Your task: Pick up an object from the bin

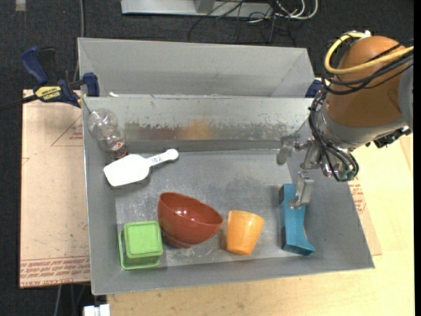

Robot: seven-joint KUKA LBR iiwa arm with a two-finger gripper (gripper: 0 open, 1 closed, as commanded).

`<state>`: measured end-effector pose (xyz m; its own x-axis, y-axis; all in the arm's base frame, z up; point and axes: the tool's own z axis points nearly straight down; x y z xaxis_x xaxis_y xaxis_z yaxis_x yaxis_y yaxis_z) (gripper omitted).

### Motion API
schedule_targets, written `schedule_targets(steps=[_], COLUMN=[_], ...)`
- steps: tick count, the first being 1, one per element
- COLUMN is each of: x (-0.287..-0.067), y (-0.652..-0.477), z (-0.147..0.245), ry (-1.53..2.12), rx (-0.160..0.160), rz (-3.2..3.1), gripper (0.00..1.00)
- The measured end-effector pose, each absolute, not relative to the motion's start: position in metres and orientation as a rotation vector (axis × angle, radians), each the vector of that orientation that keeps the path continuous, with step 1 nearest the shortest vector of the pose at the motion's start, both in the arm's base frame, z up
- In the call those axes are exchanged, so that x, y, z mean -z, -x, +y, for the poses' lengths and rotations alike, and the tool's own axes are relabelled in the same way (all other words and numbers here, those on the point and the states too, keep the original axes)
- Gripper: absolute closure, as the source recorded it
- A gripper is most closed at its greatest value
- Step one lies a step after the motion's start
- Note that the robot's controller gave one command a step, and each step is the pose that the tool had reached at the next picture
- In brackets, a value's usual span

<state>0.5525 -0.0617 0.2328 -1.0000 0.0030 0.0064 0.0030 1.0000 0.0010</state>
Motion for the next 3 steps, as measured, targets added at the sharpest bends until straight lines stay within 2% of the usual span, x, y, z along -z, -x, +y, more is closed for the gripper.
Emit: schedule_targets(steps=[1,2,3], x=[-0.144,-0.066,-0.07], y=[-0.526,-0.507,-0.502], z=[0.03,0.06,0.074], ry=[-0.179,-0.016,-0.035], rx=[0.009,0.011,0.012], rz=[-3.123,-3.122,-3.124], gripper=[0.0,0.0,0.0])
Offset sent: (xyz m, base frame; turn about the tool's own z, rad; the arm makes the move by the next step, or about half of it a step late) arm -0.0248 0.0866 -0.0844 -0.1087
